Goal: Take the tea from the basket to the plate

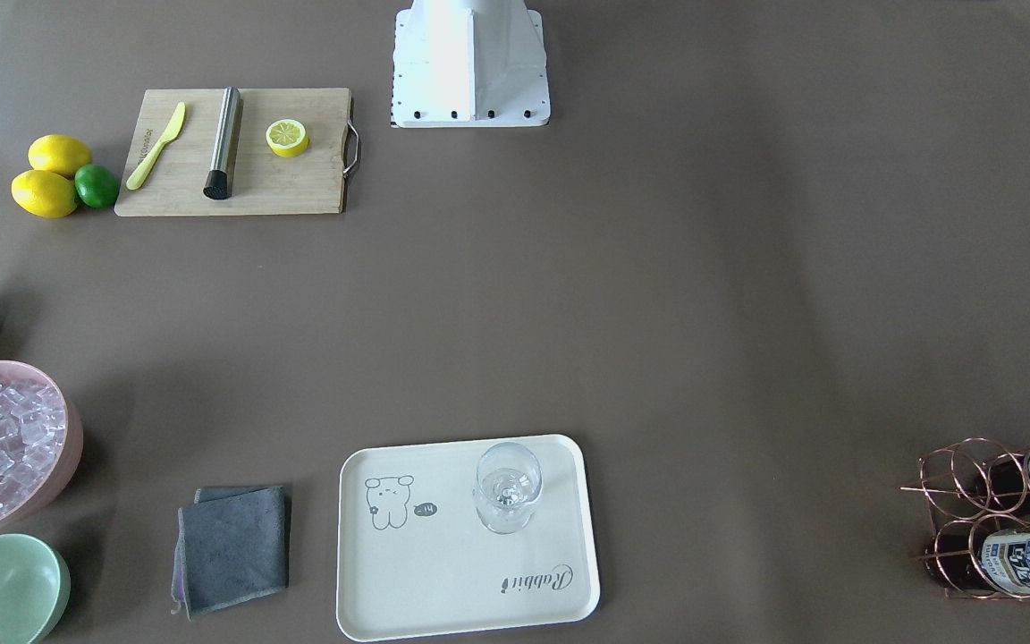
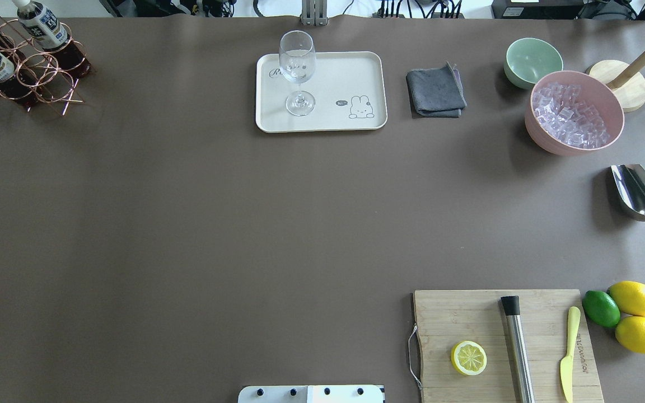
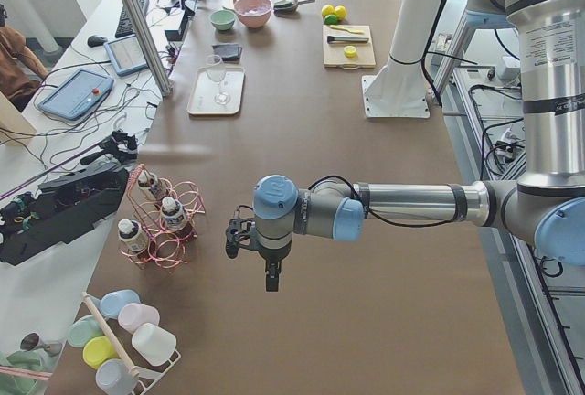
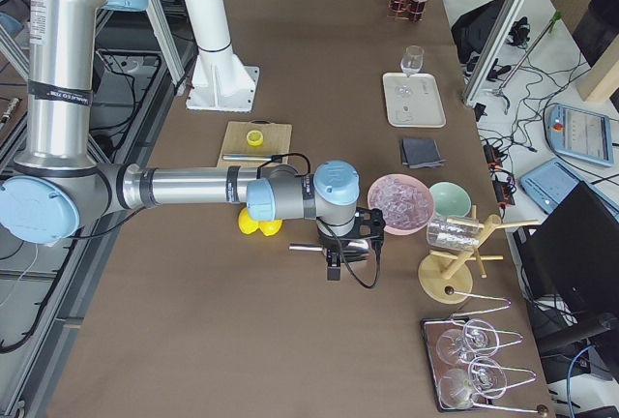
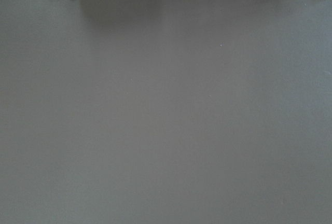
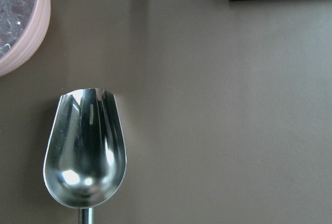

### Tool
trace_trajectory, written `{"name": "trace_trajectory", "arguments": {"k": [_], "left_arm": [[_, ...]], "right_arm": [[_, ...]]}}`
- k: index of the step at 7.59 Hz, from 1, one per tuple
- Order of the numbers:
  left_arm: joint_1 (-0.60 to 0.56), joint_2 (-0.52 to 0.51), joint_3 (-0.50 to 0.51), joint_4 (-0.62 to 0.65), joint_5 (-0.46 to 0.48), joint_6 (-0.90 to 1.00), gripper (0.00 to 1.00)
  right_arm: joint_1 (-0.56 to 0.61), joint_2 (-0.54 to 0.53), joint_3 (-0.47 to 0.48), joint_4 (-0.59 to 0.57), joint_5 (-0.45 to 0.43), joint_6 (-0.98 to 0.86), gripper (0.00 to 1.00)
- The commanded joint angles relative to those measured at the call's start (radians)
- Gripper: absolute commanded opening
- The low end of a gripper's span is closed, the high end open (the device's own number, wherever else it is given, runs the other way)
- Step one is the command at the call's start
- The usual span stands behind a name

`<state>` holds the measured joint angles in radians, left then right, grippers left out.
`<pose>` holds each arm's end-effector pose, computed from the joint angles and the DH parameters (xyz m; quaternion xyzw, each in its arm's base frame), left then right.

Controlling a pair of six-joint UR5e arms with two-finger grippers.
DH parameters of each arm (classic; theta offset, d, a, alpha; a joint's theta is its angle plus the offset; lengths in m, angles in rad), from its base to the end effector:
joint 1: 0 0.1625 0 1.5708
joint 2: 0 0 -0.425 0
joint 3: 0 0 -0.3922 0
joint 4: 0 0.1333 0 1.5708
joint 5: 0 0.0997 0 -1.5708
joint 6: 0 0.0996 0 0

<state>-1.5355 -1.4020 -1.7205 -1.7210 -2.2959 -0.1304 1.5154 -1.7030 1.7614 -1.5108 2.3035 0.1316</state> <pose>-0.0521 -0.4314 0.6498 0.0318 0.3578 -0.0211 0.9330 0.0420 -0.4463 0.6226 0.0216 -0.3612 0.0143 0.9321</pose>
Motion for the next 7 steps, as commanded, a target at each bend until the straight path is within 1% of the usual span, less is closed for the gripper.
{"name": "trace_trajectory", "arguments": {"k": [1,5,6,7], "left_arm": [[0.000,-0.002,-0.001,0.000,0.000,0.000,0.98],[-0.008,-0.003,-0.004,0.012,0.001,-0.008,0.98],[-0.009,-0.014,-0.002,0.012,0.001,-0.093,0.98],[-0.012,-0.050,-0.004,0.015,-0.003,-0.229,0.98]], "right_arm": [[0.003,0.000,0.013,-0.039,-0.003,0.002,1.00],[-0.006,0.005,0.010,-0.032,-0.001,0.002,1.00],[-0.006,0.005,0.010,-0.032,0.002,-0.001,1.00],[-0.007,0.005,0.010,-0.031,0.001,-0.003,1.00]]}}
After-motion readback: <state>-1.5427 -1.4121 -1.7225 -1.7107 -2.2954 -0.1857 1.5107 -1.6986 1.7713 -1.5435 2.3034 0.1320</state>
